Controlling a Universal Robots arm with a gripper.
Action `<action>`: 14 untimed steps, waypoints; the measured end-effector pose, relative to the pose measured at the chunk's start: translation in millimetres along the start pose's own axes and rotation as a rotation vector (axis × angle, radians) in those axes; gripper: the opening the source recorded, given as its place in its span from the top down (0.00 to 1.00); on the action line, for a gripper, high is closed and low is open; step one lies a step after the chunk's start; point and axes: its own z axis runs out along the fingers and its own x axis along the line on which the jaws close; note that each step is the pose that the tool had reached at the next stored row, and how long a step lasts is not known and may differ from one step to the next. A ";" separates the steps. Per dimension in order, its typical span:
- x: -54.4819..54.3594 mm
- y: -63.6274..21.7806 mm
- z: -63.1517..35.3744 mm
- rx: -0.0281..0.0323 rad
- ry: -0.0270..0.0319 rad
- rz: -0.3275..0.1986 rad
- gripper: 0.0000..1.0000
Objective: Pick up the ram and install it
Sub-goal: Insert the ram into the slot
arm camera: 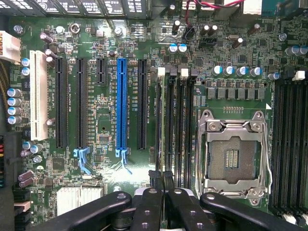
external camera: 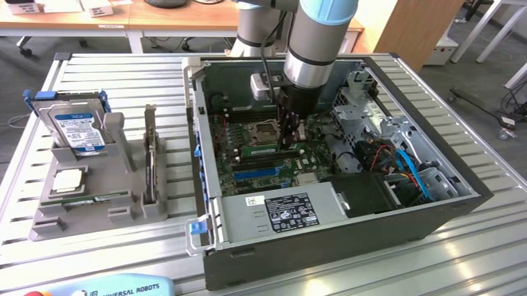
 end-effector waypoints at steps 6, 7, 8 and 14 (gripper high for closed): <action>0.0 0.0 0.9 0.0000 0.0001 0.000 0.88; 0.0 0.0 1.1 0.0000 0.0001 0.000 0.88; 0.4 0.0 1.4 0.0000 0.0000 0.000 0.88; 0.9 0.0 2.6 0.0000 0.0000 0.000 0.88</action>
